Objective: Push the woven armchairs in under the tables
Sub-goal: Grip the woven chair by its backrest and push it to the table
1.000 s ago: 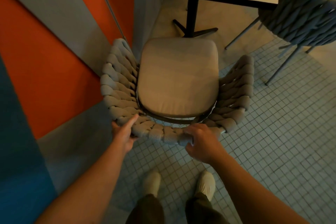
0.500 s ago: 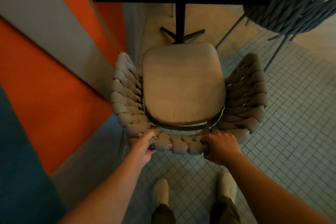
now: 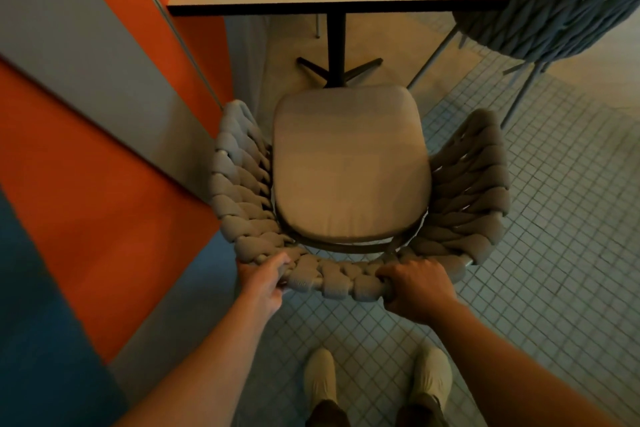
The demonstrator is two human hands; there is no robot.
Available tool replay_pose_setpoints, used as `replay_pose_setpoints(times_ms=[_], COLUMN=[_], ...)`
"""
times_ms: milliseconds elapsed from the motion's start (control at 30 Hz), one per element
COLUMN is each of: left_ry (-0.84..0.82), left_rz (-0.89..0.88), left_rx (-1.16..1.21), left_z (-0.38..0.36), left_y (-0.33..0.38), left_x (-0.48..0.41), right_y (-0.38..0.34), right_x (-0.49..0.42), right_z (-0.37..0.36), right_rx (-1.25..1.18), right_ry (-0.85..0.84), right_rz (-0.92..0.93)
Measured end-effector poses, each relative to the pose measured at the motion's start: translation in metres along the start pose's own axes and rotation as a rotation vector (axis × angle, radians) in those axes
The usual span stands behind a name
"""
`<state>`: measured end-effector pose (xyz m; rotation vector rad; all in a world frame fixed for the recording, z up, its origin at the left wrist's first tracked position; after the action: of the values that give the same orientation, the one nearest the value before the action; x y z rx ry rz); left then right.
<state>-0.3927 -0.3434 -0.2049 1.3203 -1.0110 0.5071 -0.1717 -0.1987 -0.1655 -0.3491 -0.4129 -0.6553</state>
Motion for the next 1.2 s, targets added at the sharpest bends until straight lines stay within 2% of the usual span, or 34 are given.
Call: replay_pose_setpoints(times_ms=[267, 367, 433, 467, 533, 600, 733, 800, 933, 1200], left_ry=[-0.055, -0.083, -0.095, -0.101, -0.113, -0.143, -0.155, -0.146, -0.125, -0.116], left_rz=[-0.002, 0.002, 0.009, 0.015, 0.038, 0.066, 0.061, 0.057, 0.046, 0.025], left_rx=[-0.039, -0.039, -0.050, -0.055, -0.067, -0.080, -0.082, -0.077, -0.079, -0.076], left_z=[-0.001, 0.004, 0.006, 0.006, 0.003, -0.001, -0.003, -0.001, -0.001, -0.003], left_y=[0.001, 0.001, 0.002, 0.002, 0.001, 0.000, -0.002, -0.002, -0.003, -0.004], left_x=[0.002, -0.002, -0.004, -0.003, 0.001, 0.005, 0.005, 0.004, 0.004, 0.008], right_y=[0.001, -0.002, -0.001, 0.001, 0.004, 0.004, 0.017, 0.017, 0.012, 0.018], right_x=[0.004, 0.014, 0.027, 0.036, 0.054, 0.067, 0.072, 0.067, 0.045, 0.030], right_z=[0.006, 0.013, 0.020, 0.024, 0.028, 0.021, -0.021, -0.033, -0.032, -0.040], right_rx=[-0.084, -0.279, -0.575, -0.693, -0.794, -0.884, -1.304, -1.629, -2.083, -2.157], right_ry=[0.067, 0.098, 0.174, 0.278, 0.511, 0.613, 0.487, 0.389, 0.234, 0.163], right_rz=[0.046, 0.052, -0.051, -0.127, -0.274, -0.443, -0.939, -1.040, -0.981, -0.982])
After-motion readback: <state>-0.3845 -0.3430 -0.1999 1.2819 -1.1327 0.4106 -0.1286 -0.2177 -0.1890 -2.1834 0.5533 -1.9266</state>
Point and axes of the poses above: each hand's wrist, its own x-axis away from the middle knuckle, its own z-axis out of the back of the hand, y = z × x, the point moved 5 cm from there along -x, towards the middle knuckle, and after that the axes turned 1 degree about -y, right-handed, at the moved point
